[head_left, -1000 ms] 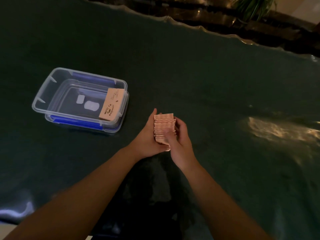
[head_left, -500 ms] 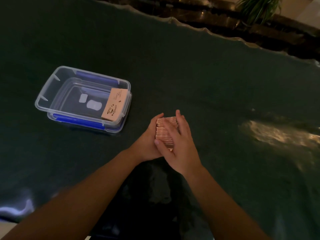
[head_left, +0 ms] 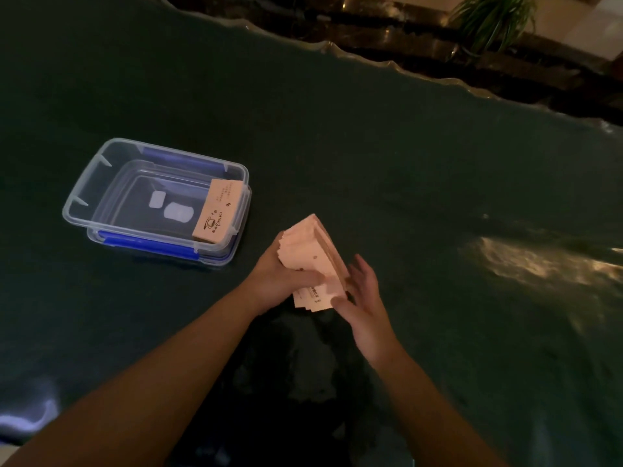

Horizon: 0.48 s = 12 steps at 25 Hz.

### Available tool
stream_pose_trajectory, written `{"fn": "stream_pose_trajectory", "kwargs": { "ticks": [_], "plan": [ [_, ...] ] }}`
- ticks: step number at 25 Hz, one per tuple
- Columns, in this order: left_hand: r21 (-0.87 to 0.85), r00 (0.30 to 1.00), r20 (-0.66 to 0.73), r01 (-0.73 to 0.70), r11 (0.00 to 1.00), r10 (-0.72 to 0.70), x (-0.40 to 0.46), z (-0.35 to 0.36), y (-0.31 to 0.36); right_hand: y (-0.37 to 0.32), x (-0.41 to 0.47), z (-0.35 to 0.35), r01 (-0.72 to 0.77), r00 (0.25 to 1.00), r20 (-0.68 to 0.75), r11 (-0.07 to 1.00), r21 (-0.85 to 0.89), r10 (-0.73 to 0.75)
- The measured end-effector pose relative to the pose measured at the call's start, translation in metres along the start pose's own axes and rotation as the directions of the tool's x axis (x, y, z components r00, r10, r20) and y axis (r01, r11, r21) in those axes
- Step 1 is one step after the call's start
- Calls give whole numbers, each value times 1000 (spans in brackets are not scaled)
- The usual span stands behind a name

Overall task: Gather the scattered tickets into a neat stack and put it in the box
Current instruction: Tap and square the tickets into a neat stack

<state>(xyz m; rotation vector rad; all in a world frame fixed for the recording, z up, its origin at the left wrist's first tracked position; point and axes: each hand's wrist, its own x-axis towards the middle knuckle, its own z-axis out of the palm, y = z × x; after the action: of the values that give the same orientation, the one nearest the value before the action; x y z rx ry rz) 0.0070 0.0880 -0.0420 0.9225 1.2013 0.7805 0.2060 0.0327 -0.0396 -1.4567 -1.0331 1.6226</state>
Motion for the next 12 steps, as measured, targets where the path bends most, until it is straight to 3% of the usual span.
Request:
{"fn": "stream_pose_trajectory", "kwargs": {
  "ticks": [4, 7, 12],
  "plan": [
    [-225, 998, 55, 8, 974, 4, -8, 8, 4, 7, 1, 8, -85, 996, -8, 994, 67, 86],
    [-226, 997, 77, -5, 974, 24, -8, -2, 6, 4, 8, 0, -76, 997, -24, 994, 78, 78],
    [249, 995, 98, -52, 967, 28, -8, -23, 1, 0, 13, -17, -49, 999, -15, 994, -96, 47]
  ]
}}
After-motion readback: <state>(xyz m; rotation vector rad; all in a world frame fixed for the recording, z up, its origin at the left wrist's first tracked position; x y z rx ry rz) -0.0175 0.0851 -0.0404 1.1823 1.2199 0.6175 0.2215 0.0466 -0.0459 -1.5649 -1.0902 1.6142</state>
